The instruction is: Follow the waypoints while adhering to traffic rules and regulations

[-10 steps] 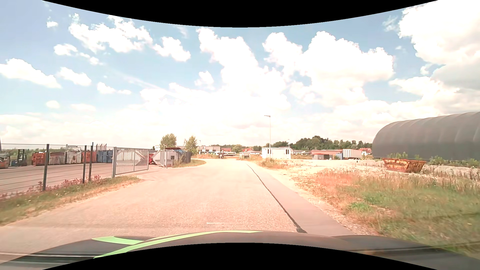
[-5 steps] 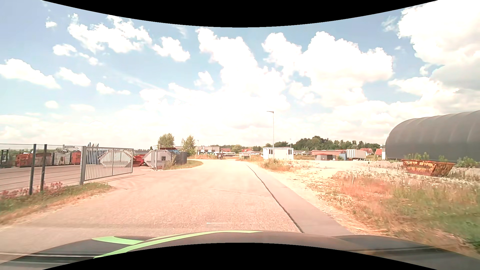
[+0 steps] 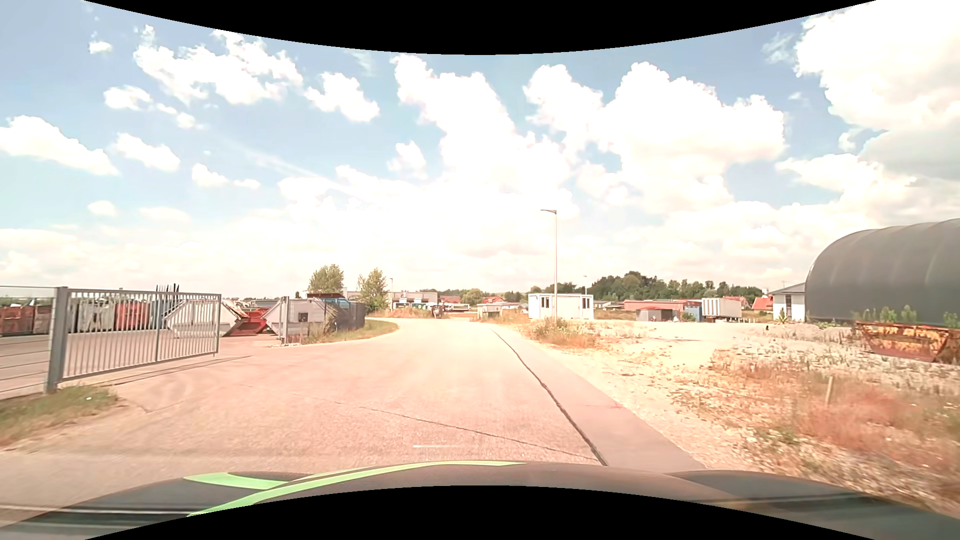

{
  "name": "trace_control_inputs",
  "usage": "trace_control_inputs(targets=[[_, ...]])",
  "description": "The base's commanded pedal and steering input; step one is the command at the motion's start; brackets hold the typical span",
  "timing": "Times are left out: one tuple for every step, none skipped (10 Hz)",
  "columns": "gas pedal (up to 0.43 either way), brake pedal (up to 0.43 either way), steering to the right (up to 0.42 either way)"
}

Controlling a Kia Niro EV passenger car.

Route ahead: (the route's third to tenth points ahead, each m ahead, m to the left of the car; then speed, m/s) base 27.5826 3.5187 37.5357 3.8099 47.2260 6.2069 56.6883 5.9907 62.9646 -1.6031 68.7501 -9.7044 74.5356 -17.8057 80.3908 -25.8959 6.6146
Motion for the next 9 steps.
trace_control_inputs(targets=[[0.11,0.0,0.002],[0.11,0.0,0.002],[0.11,0.0,0.002],[0.11,0.0,0.002],[0.11,0.0,0.002],[0.11,0.0,0.002],[0.11,0.0,0.002],[0.11,0.0,0.001],[0.098,0.0,0.0]])
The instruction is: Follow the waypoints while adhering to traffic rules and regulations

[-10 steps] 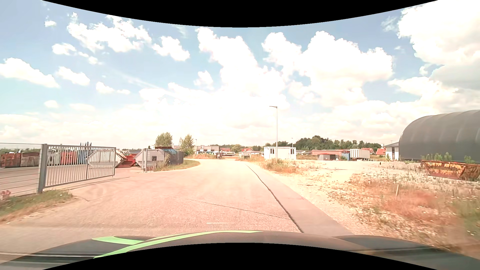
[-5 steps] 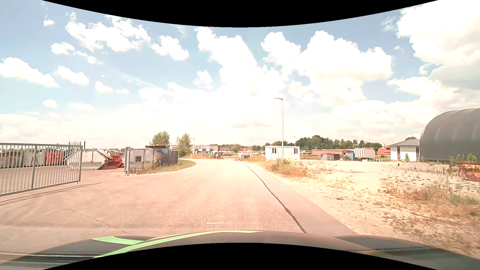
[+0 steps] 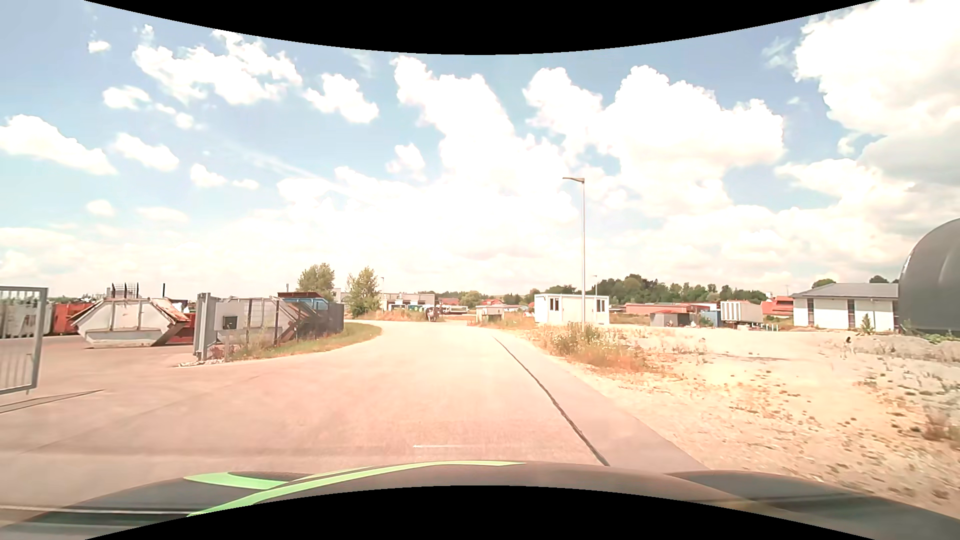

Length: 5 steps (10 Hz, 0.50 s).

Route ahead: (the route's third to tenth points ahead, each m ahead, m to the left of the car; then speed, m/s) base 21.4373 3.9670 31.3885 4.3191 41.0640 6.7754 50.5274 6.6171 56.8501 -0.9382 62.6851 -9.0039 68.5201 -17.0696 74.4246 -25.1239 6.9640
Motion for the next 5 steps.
trace_control_inputs(targets=[[0.087,0.0,-0.002],[0.087,0.0,-0.002],[0.067,0.0,-0.003],[0.059,0.0,-0.004],[0.047,0.0,-0.005]])
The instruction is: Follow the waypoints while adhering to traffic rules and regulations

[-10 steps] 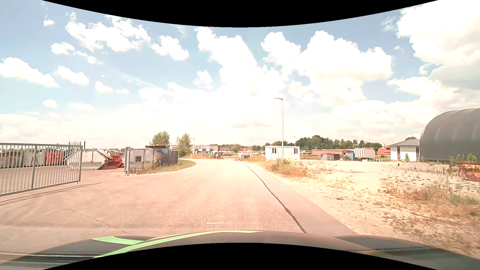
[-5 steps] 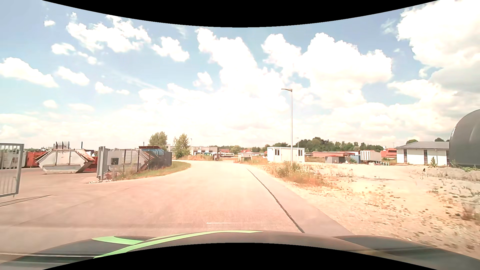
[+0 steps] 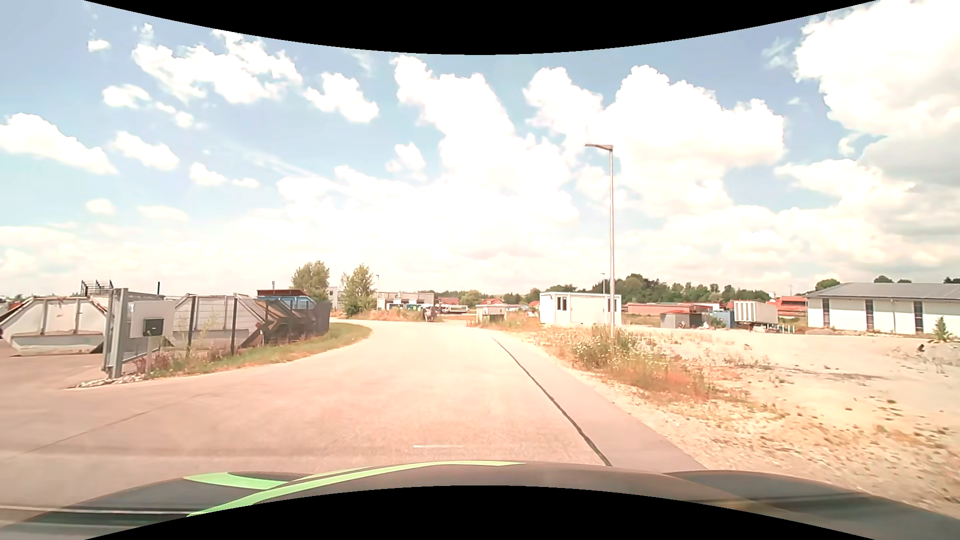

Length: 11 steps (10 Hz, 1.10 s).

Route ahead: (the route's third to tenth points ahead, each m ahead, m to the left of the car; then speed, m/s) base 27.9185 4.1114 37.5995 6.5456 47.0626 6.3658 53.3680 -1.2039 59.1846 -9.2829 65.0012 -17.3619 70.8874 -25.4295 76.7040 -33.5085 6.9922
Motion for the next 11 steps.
trace_control_inputs(targets=[[0.039,0.0,-0.005],[0.039,0.0,-0.005],[0.039,0.0,-0.005],[0.039,0.0,-0.005],[0.039,0.0,-0.005],[0.039,0.0,-0.006],[0.039,0.0,-0.008],[0.039,0.0,-0.009],[0.028,0.0,-0.009],[0.028,0.0,-0.009],[0.028,0.0,-0.009]])
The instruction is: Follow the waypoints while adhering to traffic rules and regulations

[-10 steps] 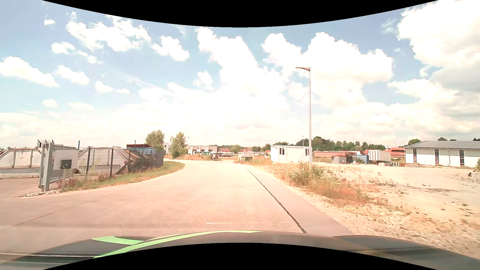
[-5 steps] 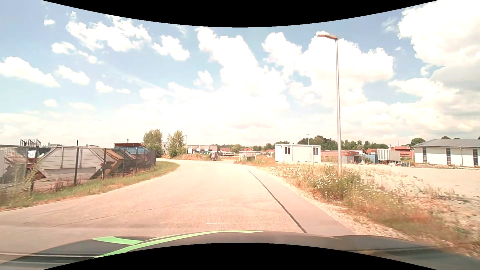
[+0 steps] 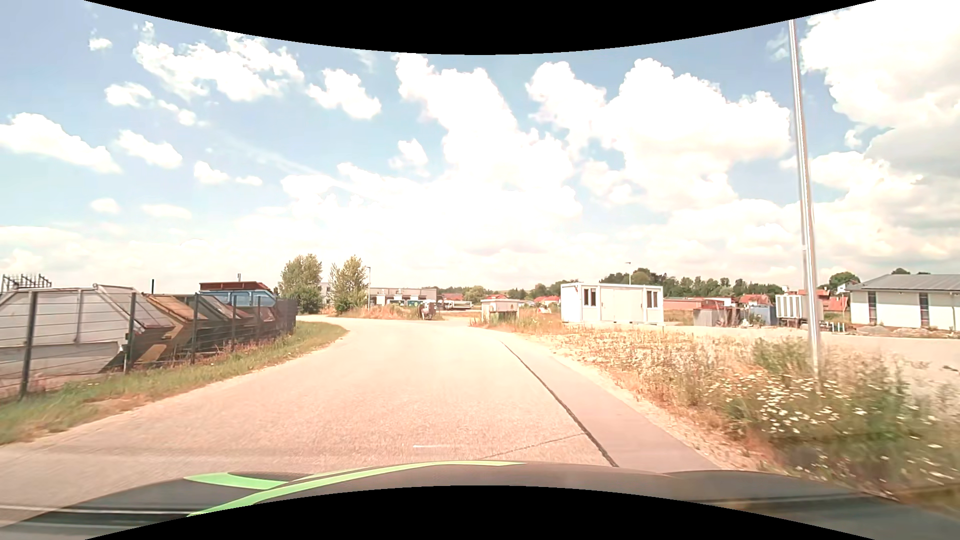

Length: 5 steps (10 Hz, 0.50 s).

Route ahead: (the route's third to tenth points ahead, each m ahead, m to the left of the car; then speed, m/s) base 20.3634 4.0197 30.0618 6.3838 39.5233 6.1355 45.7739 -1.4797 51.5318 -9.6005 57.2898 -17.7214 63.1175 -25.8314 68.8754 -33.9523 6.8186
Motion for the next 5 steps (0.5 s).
trace_control_inputs(targets=[[0.02,0.0,-0.011],[0.0,0.0,-0.013],[0.0,0.0,-0.013],[0.0,0.0,-0.013],[0.0,0.0,-0.015]])
